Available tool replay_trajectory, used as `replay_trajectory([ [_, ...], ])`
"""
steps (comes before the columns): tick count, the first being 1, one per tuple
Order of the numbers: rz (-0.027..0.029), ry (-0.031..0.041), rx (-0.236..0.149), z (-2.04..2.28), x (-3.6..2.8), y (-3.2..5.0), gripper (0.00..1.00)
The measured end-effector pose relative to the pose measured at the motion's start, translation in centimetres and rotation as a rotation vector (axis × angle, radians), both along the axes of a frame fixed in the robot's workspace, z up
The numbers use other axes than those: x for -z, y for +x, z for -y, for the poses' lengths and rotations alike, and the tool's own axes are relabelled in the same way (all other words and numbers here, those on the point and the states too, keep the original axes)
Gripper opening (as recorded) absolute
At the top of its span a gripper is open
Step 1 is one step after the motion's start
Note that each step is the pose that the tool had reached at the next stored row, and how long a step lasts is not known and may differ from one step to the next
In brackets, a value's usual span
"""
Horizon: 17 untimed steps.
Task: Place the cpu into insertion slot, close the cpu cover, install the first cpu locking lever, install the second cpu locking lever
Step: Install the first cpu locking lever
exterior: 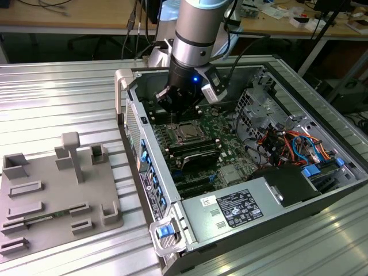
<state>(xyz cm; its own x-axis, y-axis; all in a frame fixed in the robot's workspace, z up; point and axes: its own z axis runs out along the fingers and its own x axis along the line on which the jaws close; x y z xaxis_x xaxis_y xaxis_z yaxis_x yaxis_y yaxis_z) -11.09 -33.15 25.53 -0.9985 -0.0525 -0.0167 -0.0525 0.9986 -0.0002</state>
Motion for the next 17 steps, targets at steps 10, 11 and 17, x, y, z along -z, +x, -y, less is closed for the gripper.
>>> replay_trajectory([
  [10, 0.0, 0.0001, 0.0, -1.54, 0.03, -0.39, 0.11],
  [11, 0.0, 0.0, 0.0, -1.73, 0.05, -0.42, 0.11],
  [17, 0.0, 0.0008, 0.0, -2.22, 0.13, -0.8, 0.11],
])
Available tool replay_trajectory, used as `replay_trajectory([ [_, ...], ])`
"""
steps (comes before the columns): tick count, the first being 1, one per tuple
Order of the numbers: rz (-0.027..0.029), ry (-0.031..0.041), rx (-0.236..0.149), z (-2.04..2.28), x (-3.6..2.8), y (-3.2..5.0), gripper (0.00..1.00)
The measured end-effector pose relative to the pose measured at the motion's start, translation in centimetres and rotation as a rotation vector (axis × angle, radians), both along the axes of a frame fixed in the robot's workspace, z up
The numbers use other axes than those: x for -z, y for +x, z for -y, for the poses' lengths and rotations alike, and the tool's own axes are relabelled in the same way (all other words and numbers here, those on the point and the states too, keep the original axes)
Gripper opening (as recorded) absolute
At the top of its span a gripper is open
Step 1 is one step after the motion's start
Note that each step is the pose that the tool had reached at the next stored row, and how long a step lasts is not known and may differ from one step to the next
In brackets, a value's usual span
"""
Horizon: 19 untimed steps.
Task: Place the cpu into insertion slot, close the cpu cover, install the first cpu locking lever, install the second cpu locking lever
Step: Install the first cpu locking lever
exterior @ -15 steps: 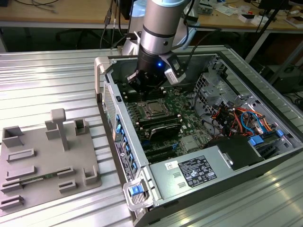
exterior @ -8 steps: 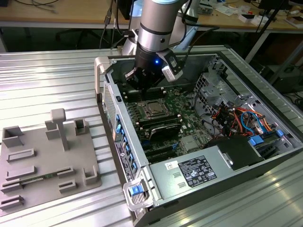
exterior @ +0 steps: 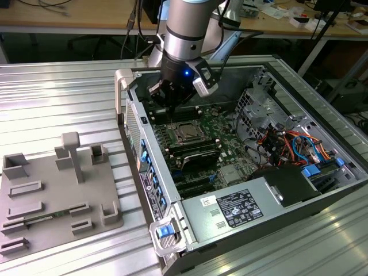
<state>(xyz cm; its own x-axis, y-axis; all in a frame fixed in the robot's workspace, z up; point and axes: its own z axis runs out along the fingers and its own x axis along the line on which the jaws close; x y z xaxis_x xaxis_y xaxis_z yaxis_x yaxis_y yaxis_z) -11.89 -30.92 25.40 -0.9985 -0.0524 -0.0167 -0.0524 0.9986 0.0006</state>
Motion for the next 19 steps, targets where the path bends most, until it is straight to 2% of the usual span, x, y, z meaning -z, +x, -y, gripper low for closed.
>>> replay_trajectory([
  [4, 0.0, 0.0, 0.0, -0.15, 0.0, 0.23, 0.11],
  [12, 0.0, 0.0001, 0.0, -0.61, 0.01, 1.5, 0.11],
  [19, 0.0, 0.0, 0.0, -0.64, 0.38, 2.19, 0.11],
])
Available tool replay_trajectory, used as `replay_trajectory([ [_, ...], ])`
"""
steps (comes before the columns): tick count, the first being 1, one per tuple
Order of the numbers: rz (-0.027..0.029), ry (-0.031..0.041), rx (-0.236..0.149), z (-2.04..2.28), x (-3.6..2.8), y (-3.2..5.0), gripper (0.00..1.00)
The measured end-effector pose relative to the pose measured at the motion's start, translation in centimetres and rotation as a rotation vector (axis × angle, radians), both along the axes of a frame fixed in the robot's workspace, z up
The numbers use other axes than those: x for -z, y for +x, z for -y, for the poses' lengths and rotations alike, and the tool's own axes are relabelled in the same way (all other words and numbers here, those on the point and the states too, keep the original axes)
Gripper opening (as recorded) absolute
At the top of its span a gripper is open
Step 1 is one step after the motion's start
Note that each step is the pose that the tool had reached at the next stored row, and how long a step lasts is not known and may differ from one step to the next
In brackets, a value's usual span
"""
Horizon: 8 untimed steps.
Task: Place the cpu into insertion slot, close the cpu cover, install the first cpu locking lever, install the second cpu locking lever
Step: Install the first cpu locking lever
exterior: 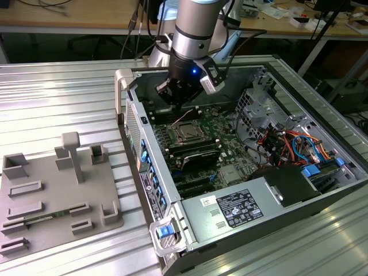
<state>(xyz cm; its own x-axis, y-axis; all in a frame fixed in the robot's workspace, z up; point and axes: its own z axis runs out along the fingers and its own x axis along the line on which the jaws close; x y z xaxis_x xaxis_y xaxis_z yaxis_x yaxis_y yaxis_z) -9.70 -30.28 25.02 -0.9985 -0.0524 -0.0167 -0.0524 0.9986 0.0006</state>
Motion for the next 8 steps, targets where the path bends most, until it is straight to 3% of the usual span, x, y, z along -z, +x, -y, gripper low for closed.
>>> replay_trajectory([
  [8, 0.0, -0.0014, 0.0, -0.1, 0.55, 1.51, 0.11],
])
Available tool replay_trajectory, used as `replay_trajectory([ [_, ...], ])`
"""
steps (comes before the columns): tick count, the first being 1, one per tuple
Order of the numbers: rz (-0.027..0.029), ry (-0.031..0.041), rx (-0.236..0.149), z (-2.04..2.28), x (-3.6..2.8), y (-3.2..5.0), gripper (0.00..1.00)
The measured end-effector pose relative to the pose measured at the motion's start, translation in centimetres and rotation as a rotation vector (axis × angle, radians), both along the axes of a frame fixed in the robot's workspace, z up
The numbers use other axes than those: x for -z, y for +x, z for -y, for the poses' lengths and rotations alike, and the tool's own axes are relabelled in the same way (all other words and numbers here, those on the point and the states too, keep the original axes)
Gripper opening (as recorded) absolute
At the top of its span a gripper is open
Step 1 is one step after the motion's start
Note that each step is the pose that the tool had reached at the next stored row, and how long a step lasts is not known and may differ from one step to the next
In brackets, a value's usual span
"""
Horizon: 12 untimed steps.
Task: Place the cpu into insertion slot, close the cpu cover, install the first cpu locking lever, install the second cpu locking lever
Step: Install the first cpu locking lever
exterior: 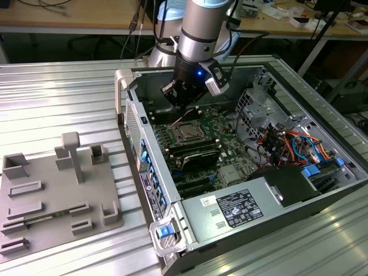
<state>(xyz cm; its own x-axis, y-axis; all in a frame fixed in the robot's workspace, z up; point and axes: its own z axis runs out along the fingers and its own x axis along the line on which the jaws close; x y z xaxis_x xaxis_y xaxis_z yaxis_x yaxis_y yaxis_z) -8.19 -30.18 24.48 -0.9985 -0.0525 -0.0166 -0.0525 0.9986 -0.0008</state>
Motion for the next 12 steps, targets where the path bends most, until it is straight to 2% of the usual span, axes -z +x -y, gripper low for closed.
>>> replay_trajectory([
  [7, 0.0001, -0.0014, -0.016, -0.02, 0.41, 1.32, 0.11],
  [12, 0.0, -0.0017, -0.016, -0.32, 0.63, 1.45, 0.11],
])
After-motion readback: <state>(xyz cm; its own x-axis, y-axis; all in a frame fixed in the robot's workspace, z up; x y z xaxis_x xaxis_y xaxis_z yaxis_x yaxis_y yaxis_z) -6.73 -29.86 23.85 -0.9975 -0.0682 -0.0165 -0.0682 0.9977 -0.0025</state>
